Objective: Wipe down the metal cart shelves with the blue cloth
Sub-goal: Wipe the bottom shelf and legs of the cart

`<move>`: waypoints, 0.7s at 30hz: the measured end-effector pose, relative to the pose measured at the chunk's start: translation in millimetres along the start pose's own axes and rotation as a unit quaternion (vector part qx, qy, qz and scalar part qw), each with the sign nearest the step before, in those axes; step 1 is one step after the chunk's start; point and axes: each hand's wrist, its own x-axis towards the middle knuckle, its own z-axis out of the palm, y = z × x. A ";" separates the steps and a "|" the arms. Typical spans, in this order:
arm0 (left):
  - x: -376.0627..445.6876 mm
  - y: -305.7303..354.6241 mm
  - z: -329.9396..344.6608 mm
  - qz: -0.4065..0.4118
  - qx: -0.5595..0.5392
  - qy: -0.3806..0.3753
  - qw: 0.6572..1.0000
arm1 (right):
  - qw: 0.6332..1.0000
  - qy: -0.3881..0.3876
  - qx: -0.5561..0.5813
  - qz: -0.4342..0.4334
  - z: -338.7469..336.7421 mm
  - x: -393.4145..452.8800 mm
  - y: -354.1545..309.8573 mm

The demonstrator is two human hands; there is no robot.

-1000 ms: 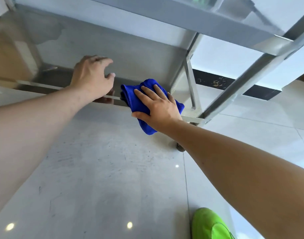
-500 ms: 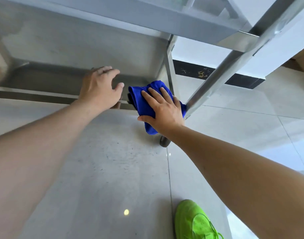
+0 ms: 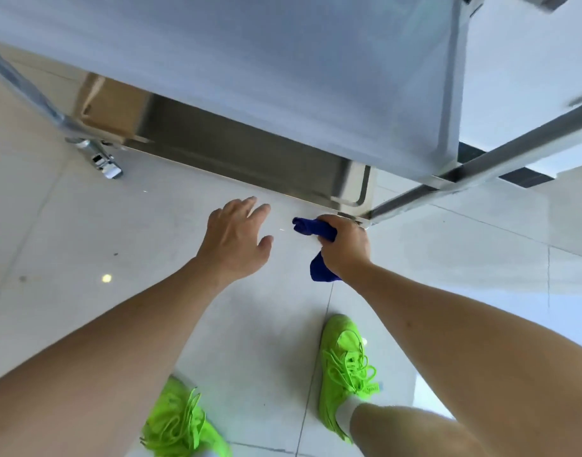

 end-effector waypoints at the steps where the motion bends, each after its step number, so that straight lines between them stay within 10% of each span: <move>1: -11.9 2.0 -19.5 -0.006 0.011 -0.013 1.000 | 1.000 -0.008 -0.005 -0.006 -9.6 -14.8 -13.9; 21: -176.2 141.7 -462.7 0.020 0.092 -0.067 0.993 | 0.997 -0.022 0.073 -0.009 -307.1 -280.5 -287.0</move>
